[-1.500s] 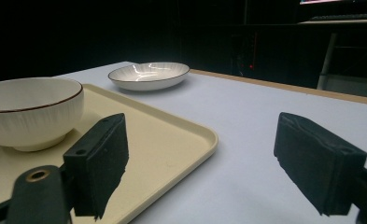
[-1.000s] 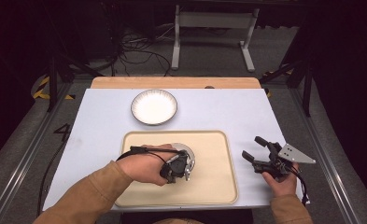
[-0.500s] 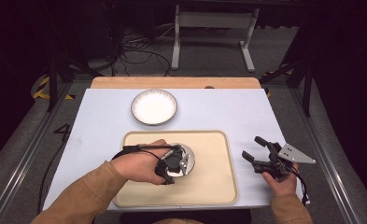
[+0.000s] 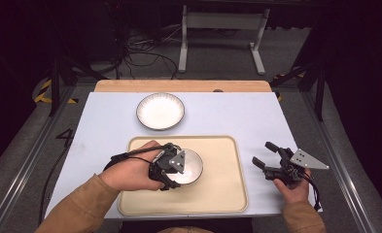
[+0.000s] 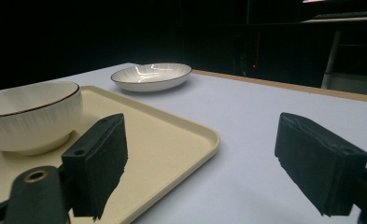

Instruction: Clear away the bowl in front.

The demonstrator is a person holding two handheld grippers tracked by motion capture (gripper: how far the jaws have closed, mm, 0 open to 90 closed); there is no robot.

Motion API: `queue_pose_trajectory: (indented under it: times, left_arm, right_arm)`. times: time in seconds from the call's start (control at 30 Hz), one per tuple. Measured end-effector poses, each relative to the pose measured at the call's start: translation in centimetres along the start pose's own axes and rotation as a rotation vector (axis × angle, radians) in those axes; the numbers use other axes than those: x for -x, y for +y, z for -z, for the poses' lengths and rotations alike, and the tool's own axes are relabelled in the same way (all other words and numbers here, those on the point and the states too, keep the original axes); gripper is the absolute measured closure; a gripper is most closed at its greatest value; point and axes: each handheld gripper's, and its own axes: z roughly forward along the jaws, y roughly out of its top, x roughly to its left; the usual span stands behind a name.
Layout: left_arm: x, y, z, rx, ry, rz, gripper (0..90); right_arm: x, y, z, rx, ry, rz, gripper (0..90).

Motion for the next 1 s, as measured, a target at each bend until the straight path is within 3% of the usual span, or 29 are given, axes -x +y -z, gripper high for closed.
queue_pose_trajectory:
  times: [0.23,0.83,1.0]
  left_arm:
    - [0.3,-1.9,1.4,0.122,0.038,0.099,49.1]
    - [1.3,-7.8,4.1,0.322,0.171,0.261,41.7]
    - [1.6,-9.7,4.5,0.42,0.2,0.3,38.1]
  right_arm:
    - [0.1,0.0,0.1,0.006,0.006,-0.008,17.9]
    - [0.2,0.0,0.1,0.007,0.014,-0.014,17.8]
    - [0.2,0.0,0.1,0.006,0.013,-0.018,17.3]
